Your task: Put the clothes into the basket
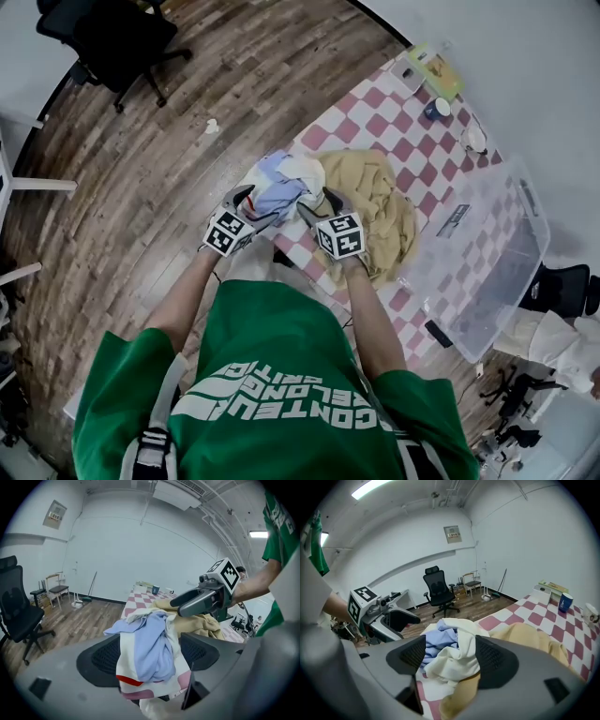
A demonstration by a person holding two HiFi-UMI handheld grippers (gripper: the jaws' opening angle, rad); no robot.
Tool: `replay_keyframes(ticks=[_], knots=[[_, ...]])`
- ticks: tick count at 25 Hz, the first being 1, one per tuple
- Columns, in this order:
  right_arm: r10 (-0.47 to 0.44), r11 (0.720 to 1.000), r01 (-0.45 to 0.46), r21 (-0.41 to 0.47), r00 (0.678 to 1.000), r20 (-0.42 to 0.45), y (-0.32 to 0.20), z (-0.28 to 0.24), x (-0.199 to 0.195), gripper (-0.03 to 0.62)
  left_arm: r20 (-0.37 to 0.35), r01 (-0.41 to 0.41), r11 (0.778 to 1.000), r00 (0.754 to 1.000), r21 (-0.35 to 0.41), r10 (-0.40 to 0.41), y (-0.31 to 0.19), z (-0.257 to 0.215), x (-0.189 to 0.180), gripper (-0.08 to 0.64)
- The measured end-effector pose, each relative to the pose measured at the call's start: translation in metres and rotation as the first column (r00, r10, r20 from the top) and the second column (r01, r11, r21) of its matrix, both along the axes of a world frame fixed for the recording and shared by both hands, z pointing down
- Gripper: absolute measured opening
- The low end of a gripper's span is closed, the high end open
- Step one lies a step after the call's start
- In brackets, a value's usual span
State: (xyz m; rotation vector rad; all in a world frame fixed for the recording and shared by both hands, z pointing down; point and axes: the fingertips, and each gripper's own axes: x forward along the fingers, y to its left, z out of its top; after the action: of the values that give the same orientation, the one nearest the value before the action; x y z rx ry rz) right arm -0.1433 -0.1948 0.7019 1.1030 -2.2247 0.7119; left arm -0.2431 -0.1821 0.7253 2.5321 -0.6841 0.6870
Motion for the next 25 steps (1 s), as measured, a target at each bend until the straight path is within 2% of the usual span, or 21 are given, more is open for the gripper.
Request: replay_keyframes(ticks=[3,9,16,19,25], knots=[[-0.004,0.999,0.003,-0.034,1.0,-0.022,-0.009,0.017,-0.004,0.337,0.023,-0.008,0.999,1.0,-0.034,0.009,-0.005,0.019,0.003,0.4],[0.021,0.991,-0.028,-0.128,0.998,-0.056,-0.022,0.061,-0.011,0.342,0.074,-0.038,0.992,0.996,-0.117,0.047,-0.012,0.058,0.011,0.411],[-0.029,0.98,-0.01,-0.2,0.981,-0.191,-0.024,0.102,-0.022,0.341,0.107,-0.092,0.973,0.987,-0.213,0.116,-0.003,0.09,0.026,0.411],[-0.046,0.978,-0.009,-0.207,0.965,-0.26,-0.022,0.119,-0.023,0.341,0.13,-0.106,0.97,0.982,-0.221,0.137,-0.002,0.101,0.03,0.411],[-0.026,0.967,-0.046,-0.251,0.96,-0.278,-0.022,0.123,-0.024,0.318,0.122,-0.111,0.967,0.982,-0.23,0.142,-0.004,0.107,0.029,0.403]])
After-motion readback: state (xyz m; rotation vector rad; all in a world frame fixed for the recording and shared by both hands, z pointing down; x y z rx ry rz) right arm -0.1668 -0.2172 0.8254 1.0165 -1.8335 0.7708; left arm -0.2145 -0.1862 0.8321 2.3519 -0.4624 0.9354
